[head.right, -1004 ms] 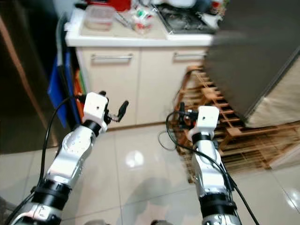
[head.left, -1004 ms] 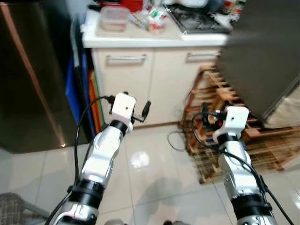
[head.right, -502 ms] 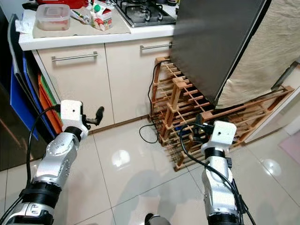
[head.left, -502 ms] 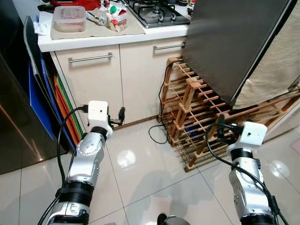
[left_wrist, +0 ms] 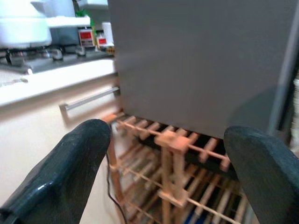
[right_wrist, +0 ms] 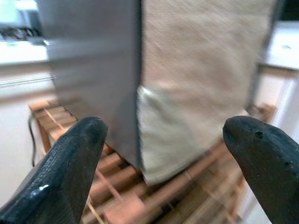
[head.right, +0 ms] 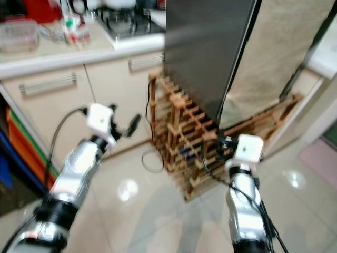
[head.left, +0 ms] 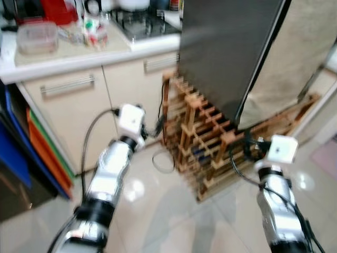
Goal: Restocking fridge
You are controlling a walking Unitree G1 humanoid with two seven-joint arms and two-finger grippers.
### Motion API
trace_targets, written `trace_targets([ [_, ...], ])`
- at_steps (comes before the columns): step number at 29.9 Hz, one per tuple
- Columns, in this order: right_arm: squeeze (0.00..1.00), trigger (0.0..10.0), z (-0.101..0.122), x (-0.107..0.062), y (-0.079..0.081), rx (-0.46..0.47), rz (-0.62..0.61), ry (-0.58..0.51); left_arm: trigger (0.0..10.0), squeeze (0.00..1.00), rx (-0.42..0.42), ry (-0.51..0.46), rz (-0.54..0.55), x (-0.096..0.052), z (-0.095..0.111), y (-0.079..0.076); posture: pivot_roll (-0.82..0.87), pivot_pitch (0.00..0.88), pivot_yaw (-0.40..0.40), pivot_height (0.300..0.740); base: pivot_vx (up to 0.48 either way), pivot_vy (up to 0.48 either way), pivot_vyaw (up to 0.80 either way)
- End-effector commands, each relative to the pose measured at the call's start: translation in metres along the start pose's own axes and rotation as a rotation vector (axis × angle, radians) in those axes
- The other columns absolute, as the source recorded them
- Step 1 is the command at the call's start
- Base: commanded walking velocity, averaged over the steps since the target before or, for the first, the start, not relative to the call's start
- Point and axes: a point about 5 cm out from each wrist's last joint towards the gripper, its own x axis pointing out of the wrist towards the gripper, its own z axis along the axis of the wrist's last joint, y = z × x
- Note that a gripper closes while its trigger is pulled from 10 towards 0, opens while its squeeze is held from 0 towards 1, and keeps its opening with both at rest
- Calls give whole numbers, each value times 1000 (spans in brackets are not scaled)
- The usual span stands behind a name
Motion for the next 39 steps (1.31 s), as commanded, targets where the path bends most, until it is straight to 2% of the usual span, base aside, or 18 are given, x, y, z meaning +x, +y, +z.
trace_targets([
  [1,110,10000,1,1,5,5,13,-2,10000,0,-2,-4,-12,0,0,3,82,0,-29,740,465,0,-631],
  [7,114,10000,1,3,5,0,15,-3,10000,0,5,-9,-64,1,0,-2,82,0,-29,740,469,0,-626],
  [26,114,10000,2,2,2,-23,17,-3,10000,0,24,48,-36,3,-8,3,80,0,-46,740,0,0,-624],
  [36,118,10000,3,3,1,-29,18,-4,10000,0,37,41,-22,6,-5,3,83,0,-50,740,0,0,-624],
  [39,118,10000,4,5,0,-32,15,-7,10000,0,12,20,-15,6,-3,3,82,0,-51,740,0,0,-621],
])
